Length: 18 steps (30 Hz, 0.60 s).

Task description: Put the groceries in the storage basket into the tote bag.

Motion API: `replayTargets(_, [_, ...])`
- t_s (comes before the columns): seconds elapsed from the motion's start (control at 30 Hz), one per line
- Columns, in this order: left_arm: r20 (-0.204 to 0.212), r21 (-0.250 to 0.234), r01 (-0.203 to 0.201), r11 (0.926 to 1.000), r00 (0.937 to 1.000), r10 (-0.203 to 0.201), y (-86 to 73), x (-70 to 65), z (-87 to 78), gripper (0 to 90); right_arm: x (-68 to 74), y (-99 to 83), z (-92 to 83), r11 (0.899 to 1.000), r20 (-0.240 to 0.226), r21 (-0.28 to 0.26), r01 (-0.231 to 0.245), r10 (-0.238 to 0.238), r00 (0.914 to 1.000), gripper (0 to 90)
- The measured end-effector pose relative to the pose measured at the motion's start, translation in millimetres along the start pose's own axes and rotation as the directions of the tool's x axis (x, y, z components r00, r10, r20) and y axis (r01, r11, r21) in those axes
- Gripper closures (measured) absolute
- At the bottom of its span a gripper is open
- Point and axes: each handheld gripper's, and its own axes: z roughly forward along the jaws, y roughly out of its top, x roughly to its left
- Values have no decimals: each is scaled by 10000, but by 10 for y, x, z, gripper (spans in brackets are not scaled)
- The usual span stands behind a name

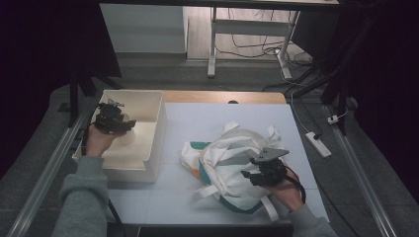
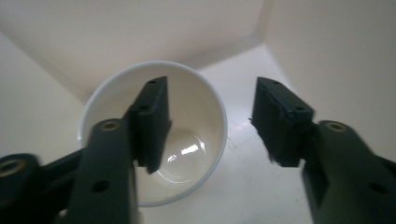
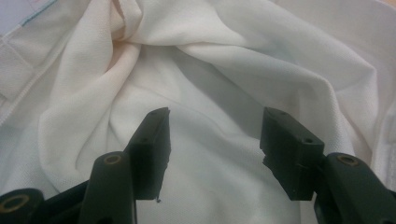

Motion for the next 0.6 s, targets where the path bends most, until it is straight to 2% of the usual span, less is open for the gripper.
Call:
replayTargets(0.1, [169,275,-174,9995,9997,169,8,-22,49,594,0,-1,2,10000,7,16,12,-12,10000,434])
replayTargets(0.27, [139,595,-298,9978,9995,290,7,-30,103,795,1,-2,-3,10000,44,2,27,-27,10000,434])
replayTargets(0.43, [87,611,-430,9972,9991,425,4,-40,85,819,-2,-3,1,10000,44,23,32,-32,10000,433])
replayTargets(0.6, [-141,116,-548,9984,9984,549,29,-88,-32,830,-3,3,-8,10000,77,-25,42,-41,10000,432])
